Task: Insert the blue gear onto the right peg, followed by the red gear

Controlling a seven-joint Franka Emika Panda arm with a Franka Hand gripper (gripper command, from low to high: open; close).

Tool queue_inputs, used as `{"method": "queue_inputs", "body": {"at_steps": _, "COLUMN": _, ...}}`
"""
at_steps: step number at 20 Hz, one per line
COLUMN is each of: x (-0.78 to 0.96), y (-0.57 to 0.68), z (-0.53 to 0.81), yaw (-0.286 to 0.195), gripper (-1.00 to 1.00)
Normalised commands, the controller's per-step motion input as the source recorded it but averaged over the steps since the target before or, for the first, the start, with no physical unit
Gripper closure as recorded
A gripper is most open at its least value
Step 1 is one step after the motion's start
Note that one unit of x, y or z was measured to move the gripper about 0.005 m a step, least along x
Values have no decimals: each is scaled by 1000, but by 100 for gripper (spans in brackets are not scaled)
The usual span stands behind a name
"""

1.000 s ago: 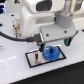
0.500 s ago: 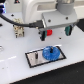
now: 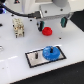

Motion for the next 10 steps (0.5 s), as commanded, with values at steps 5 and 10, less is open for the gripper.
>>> {"method": "queue_inputs", "body": {"at_steps": 5, "x": -427, "y": 74, "z": -301, "yaw": 0, "gripper": -100}}
{"method": "queue_inputs", "body": {"at_steps": 10, "x": -244, "y": 73, "z": -349, "yaw": 0, "gripper": -100}}
